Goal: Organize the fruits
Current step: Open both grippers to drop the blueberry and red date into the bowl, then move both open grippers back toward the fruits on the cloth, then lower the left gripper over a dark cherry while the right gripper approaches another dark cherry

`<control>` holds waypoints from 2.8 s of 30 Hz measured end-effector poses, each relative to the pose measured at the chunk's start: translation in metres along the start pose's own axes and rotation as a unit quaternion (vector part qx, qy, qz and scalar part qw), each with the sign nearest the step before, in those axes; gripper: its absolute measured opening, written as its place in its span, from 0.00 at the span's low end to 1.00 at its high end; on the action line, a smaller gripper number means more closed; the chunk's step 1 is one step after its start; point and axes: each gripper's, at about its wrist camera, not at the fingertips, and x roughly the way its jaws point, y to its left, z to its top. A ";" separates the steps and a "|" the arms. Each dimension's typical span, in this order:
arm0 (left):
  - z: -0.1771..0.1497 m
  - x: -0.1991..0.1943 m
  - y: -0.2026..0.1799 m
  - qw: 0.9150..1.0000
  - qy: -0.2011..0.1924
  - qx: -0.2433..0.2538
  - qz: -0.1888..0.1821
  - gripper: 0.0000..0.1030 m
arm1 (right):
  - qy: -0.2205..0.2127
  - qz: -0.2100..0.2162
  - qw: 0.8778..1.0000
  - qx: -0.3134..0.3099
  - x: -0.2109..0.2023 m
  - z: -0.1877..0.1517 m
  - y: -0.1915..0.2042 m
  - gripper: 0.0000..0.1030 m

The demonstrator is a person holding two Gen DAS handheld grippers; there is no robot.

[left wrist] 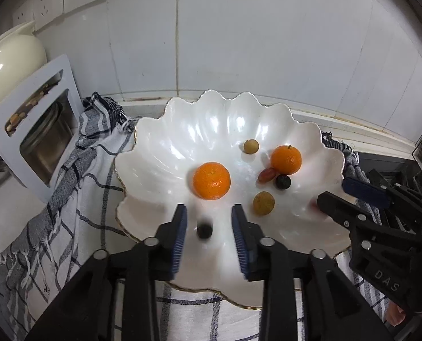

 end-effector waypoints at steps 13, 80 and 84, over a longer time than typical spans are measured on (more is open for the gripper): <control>0.000 -0.045 0.001 0.998 -0.052 0.001 0.038 0.65 | -0.028 -0.001 1.000 -0.012 -0.033 0.002 0.003 0.42; -0.143 -0.073 -0.175 0.971 -0.068 -0.128 0.189 0.46 | 0.046 0.229 0.928 -0.290 -0.036 -0.062 -0.051 0.42; -0.144 -0.063 -0.176 0.973 -0.057 -0.131 0.178 0.42 | 0.058 0.237 0.924 -0.293 -0.027 -0.063 -0.047 0.41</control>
